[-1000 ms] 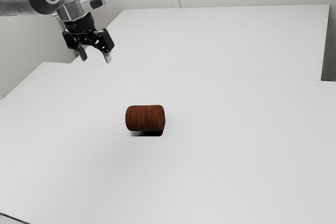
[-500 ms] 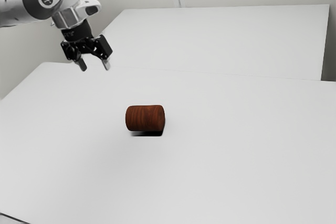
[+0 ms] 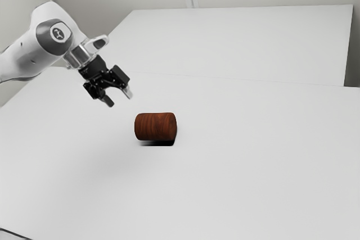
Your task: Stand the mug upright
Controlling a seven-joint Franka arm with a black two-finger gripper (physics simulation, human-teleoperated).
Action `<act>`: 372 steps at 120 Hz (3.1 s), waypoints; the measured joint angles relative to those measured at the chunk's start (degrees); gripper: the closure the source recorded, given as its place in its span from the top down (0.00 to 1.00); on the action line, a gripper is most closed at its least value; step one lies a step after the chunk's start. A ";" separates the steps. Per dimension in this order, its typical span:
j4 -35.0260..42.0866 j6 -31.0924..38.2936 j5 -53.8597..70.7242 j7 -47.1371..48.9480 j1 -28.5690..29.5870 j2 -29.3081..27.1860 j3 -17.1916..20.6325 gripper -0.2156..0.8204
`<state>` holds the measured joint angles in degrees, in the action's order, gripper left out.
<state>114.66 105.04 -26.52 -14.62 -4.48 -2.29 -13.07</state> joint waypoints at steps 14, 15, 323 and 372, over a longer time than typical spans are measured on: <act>0.39 2.05 -4.74 -5.23 -0.54 2.88 -1.46 0.79; 0.45 2.16 -5.05 -5.60 -0.56 3.06 -1.54 0.79; -11.71 -19.42 0.92 -7.94 7.48 14.61 6.08 0.04; -8.42 -6.23 11.12 6.68 2.80 14.03 6.25 0.04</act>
<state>106.25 98.81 -15.40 -7.95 -1.68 11.73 -6.82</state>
